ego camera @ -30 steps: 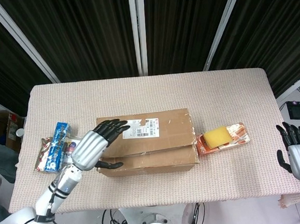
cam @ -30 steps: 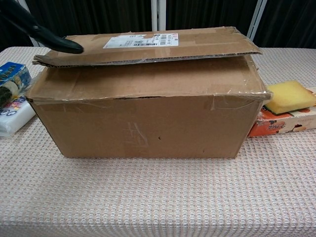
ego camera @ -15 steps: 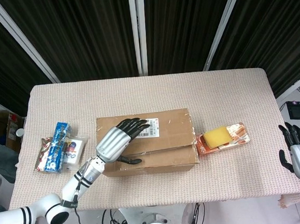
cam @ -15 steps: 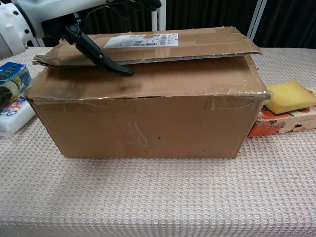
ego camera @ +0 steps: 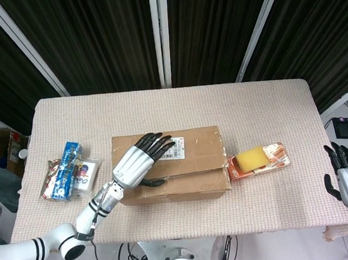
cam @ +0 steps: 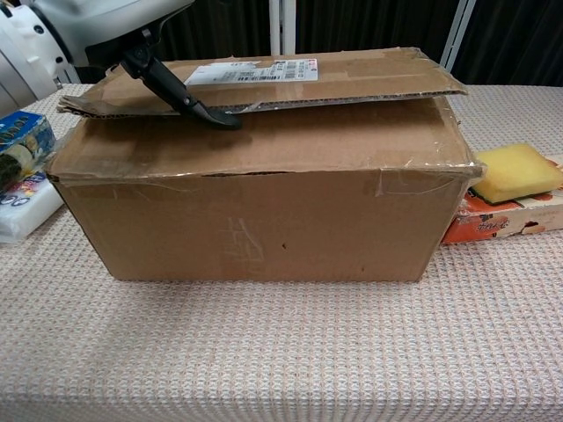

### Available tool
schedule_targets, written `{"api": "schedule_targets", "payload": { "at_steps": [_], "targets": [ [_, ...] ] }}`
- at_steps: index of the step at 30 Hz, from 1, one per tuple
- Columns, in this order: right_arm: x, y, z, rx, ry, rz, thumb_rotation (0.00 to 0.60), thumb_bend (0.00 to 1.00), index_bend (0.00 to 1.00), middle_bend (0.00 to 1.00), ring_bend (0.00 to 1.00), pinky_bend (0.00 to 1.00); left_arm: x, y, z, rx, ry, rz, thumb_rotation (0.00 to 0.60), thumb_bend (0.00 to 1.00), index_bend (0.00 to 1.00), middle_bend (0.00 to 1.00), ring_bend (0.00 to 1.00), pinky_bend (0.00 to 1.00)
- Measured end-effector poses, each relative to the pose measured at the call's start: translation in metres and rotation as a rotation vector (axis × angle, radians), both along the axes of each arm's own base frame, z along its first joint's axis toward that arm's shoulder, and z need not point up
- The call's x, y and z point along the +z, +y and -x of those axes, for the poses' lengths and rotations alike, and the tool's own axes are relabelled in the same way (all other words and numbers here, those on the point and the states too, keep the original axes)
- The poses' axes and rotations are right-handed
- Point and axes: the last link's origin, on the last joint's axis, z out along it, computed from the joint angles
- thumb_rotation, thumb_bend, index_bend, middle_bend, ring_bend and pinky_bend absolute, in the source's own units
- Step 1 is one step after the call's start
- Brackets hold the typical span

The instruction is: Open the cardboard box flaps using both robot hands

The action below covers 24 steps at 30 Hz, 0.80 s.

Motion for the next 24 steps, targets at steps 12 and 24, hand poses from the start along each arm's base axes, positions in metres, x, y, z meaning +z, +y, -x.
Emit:
{"api": "schedule_targets", "payload": {
  "at_steps": [12,24],
  "targets": [
    [0.001,0.000,0.002,0.000,-0.003,0.000,0.600,0.49,0.00,0.00,0.00,0.00,0.000,0.001,-0.003,-0.033,0.003,-0.069,0.590,0.26,0.11,0.11,0.09,0.17],
    [0.000,-0.002,0.003,-0.002,-0.006,-0.002,0.600,0.49,0.00,0.00,0.00,0.00,0.015,0.010,-0.010,-0.041,-0.026,-0.128,0.600,0.35,0.11,0.11,0.09,0.17]
  ]
}}
